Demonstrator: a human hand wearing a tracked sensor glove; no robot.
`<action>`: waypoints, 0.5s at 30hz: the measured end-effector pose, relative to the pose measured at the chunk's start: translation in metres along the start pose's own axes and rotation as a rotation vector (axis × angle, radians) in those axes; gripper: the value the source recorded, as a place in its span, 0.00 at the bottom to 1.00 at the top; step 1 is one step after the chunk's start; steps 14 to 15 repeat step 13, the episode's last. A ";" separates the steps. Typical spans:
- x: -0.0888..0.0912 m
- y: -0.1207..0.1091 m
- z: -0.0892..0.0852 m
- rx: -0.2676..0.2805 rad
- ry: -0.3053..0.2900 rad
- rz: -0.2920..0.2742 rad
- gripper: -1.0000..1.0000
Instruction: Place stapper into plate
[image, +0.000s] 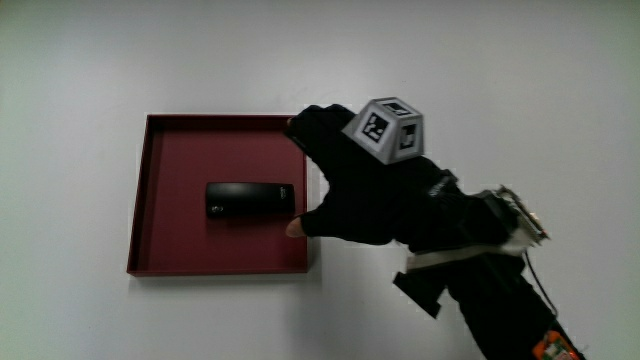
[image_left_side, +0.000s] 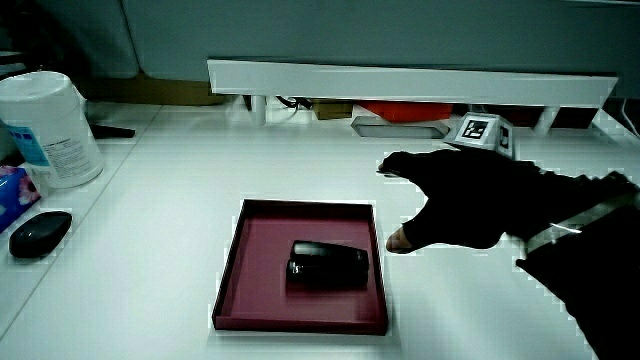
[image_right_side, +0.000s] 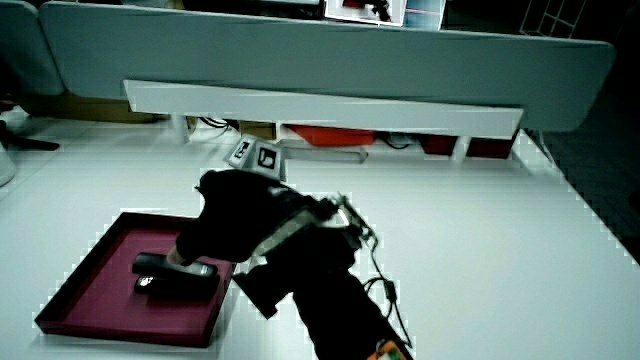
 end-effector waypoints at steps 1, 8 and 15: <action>-0.001 -0.007 0.004 0.005 -0.010 -0.013 0.00; 0.001 -0.038 0.015 0.145 -0.138 -0.046 0.00; 0.000 -0.042 0.016 0.163 -0.144 -0.054 0.00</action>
